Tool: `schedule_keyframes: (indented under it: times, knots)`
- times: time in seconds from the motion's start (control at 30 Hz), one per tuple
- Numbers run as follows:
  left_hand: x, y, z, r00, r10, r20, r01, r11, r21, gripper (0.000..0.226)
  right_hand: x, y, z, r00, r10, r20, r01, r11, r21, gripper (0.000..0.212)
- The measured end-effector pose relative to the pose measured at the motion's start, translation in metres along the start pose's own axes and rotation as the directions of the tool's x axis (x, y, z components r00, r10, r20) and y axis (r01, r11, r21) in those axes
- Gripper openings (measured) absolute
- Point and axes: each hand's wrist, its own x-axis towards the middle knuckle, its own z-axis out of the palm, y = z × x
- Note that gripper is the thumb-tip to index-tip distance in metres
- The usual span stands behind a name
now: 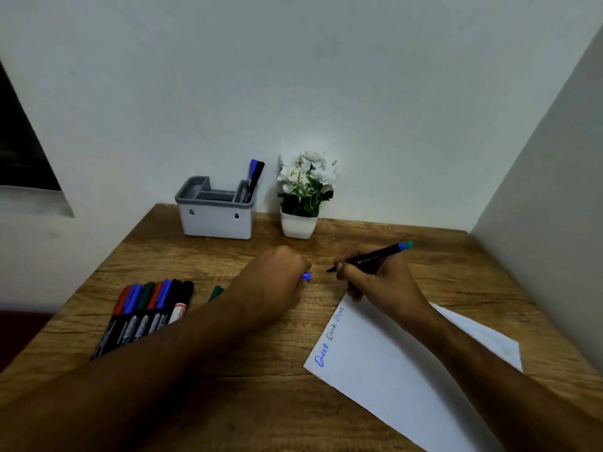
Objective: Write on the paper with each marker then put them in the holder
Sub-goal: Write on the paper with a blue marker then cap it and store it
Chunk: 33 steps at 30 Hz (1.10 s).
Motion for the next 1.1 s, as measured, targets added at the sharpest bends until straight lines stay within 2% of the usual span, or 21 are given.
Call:
schedule_keyframes:
  times: [0.1,0.2,0.27,0.33,0.37,0.4,0.43,0.47,0.5,0.53,0.57,0.7,0.83,0.9,0.97,1.1]
  knots:
    - [0.009,0.002,0.005,1.000,-0.005,0.017,0.004,1.000,0.027,0.016,0.002,0.001,0.002,1.000,-0.014,0.008,0.014,1.000,-0.010,0.010]
    - [0.014,0.000,0.009,0.999,-0.044,0.005,0.044,0.999,-0.026,0.024,0.000,0.000,0.000,0.999,-0.036,0.010,0.037,0.999,-0.034,0.010]
    - [0.015,-0.003,0.007,0.988,-0.147,-0.051,0.137,0.977,-0.162,0.025,-0.003,-0.002,-0.002,0.997,-0.072,0.000,0.072,0.997,-0.037,0.013]
    - [0.015,-0.006,0.000,0.948,-0.312,-0.065,0.259,0.872,-0.416,0.021,-0.006,-0.006,-0.003,0.993,-0.117,-0.016,0.117,0.993,-0.018,0.015]
    - [0.015,-0.007,-0.005,0.914,-0.406,-0.003,0.324,0.732,-0.599,0.020,-0.007,-0.007,-0.003,0.991,-0.136,-0.016,0.136,0.991,-0.002,0.015]
    - [0.014,-0.007,-0.012,0.872,-0.479,0.104,0.371,0.507,-0.778,0.018,-0.008,-0.009,-0.002,0.989,-0.148,-0.011,0.148,0.989,0.014,0.017]
    - [0.013,-0.006,-0.019,0.826,-0.516,0.226,0.391,0.237,-0.889,0.016,-0.008,-0.011,-0.001,0.988,-0.157,-0.002,0.157,0.987,0.020,0.019]
    - [0.012,-0.005,-0.024,0.788,-0.522,0.328,0.384,-0.002,-0.923,0.015,-0.009,-0.013,0.001,0.986,-0.167,0.010,0.167,0.986,0.017,0.021]
    - [0.011,-0.005,-0.028,0.757,-0.513,0.403,0.369,-0.172,-0.913,0.015,-0.010,-0.015,0.003,0.983,-0.182,0.021,0.182,0.983,0.010,0.022]
    - [0.009,-0.005,-0.030,0.738,-0.498,0.456,0.356,-0.287,-0.889,0.016,-0.010,-0.017,0.006,0.979,-0.199,0.030,0.199,0.980,0.005,0.022]
    - [0.007,-0.005,-0.031,0.728,-0.478,0.491,0.351,-0.356,-0.866,0.017,-0.011,-0.019,0.009,0.976,-0.214,0.034,0.214,0.977,0.005,0.022]
    - [0.000,-0.003,-0.033,0.728,-0.438,0.528,0.328,-0.453,-0.829,0.015,-0.012,-0.022,0.017,0.968,-0.249,0.038,0.250,0.968,-0.014,0.020]
    - [-0.004,0.001,-0.032,0.748,-0.416,0.518,0.327,-0.448,-0.832,0.015,-0.013,-0.022,0.019,0.964,-0.260,0.054,0.262,0.965,-0.017,0.020]
    - [-0.005,0.004,-0.030,0.755,-0.414,0.509,0.317,-0.450,-0.835,0.017,-0.014,-0.022,0.022,0.966,-0.258,0.022,0.258,0.966,-0.007,0.017]
    - [-0.004,0.005,-0.030,0.757,-0.417,0.503,0.293,-0.470,-0.832,0.020,-0.013,-0.021,0.024,0.967,-0.252,-0.038,0.253,0.967,0.012,0.006]
    - [-0.008,0.010,-0.033,0.787,-0.344,0.512,0.298,-0.515,-0.804,0.019,-0.008,-0.017,0.028,0.945,-0.319,-0.071,0.317,0.948,-0.031,0.009]
